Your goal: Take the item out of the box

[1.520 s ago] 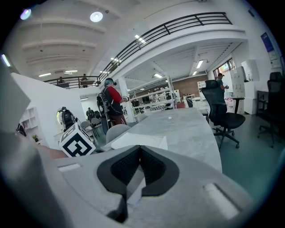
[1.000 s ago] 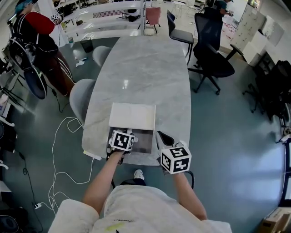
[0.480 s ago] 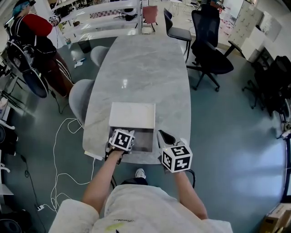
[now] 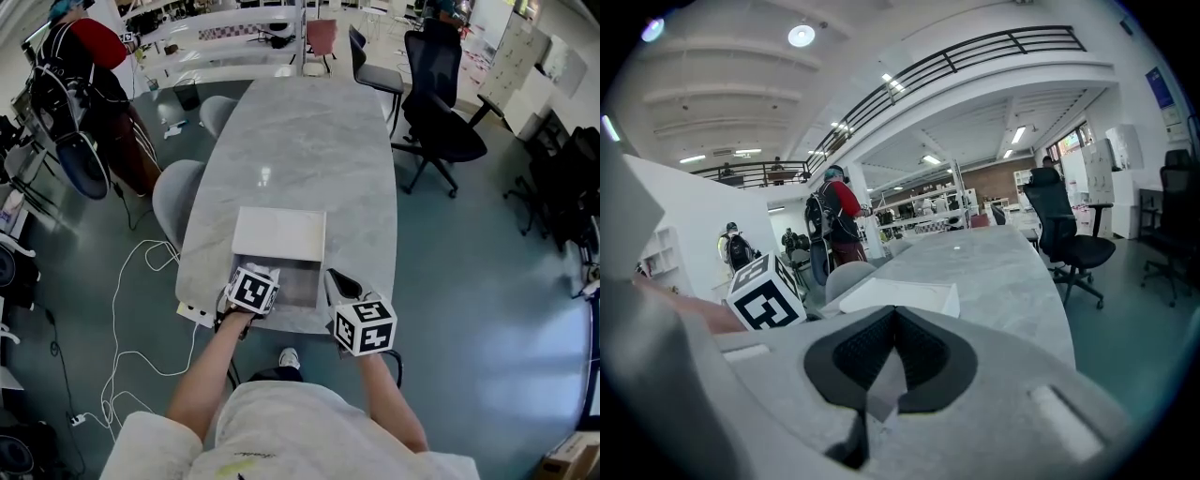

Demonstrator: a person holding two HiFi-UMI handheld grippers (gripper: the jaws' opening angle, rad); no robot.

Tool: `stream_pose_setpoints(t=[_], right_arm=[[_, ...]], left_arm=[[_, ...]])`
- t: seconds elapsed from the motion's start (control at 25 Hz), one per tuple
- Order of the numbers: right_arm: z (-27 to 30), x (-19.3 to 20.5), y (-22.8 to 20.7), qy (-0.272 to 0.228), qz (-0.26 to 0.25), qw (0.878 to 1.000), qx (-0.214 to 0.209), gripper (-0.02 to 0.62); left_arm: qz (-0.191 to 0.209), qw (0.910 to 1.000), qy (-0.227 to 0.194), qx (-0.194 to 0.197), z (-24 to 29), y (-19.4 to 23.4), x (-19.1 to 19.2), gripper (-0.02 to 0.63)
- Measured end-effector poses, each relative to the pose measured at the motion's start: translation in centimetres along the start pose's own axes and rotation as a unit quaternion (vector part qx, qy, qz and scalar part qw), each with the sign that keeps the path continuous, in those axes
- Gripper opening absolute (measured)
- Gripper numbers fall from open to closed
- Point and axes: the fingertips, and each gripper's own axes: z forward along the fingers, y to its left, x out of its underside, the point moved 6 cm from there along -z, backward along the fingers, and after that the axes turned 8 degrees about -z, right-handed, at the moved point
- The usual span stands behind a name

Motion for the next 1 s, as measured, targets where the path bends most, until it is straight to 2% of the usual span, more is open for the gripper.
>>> stream_pose_setpoints(t=[0.4, 0.6, 1.0], right_arm=[[-2.5, -0.4, 2.0, -0.019, -0.016, 1.000, -0.019, 0.005], [-4.3, -0.3, 2.6, -0.024, -0.027, 0.999, -0.032, 0.005], [-7.5, -0.3, 4.2, -0.046, -0.043, 0.997, -0.045, 0.005]], left_arm=[[-0.017, 0.9935, -0.112, -0.011, -5.4, -1.5, -0.3, 0.015], [-0.030, 0.9849, -0.169, -0.021, -8.9, -3.1, -0.3, 0.015], [-0.050, 0.9676, -0.245, -0.034, -14.2, -5.4, 2.5, 0.015]])
